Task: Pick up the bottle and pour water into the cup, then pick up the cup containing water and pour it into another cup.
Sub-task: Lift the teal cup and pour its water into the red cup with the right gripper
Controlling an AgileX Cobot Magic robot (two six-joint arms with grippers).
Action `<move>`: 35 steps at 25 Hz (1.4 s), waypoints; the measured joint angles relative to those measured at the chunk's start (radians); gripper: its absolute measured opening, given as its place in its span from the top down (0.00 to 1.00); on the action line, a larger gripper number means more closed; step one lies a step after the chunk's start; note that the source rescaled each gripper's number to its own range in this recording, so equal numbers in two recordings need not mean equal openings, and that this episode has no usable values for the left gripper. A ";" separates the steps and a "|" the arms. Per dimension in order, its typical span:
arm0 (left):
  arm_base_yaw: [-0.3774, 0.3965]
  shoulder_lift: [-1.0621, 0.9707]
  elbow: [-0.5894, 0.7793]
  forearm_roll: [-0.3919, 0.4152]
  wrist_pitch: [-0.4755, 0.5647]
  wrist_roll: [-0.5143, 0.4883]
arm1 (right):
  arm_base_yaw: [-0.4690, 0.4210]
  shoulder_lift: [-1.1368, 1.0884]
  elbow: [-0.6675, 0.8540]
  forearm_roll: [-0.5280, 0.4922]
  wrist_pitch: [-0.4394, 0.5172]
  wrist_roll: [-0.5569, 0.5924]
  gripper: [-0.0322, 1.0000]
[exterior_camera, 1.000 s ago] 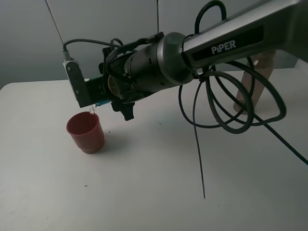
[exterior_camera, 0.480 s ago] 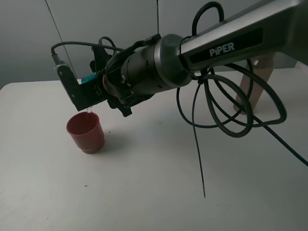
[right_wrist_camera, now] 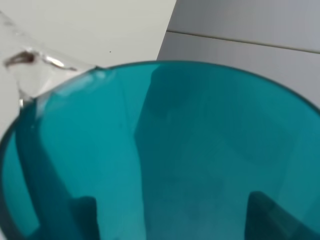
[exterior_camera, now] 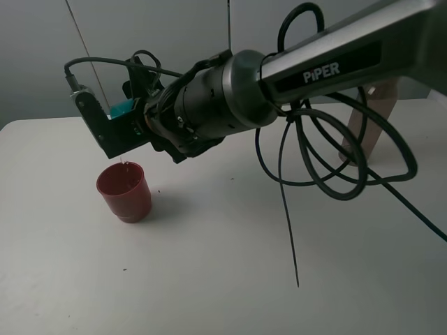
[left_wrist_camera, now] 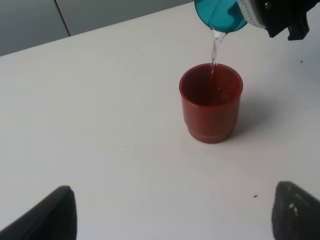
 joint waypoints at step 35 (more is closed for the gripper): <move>0.000 0.000 0.000 0.000 0.000 0.000 | 0.004 -0.002 0.000 0.013 -0.070 -0.094 0.93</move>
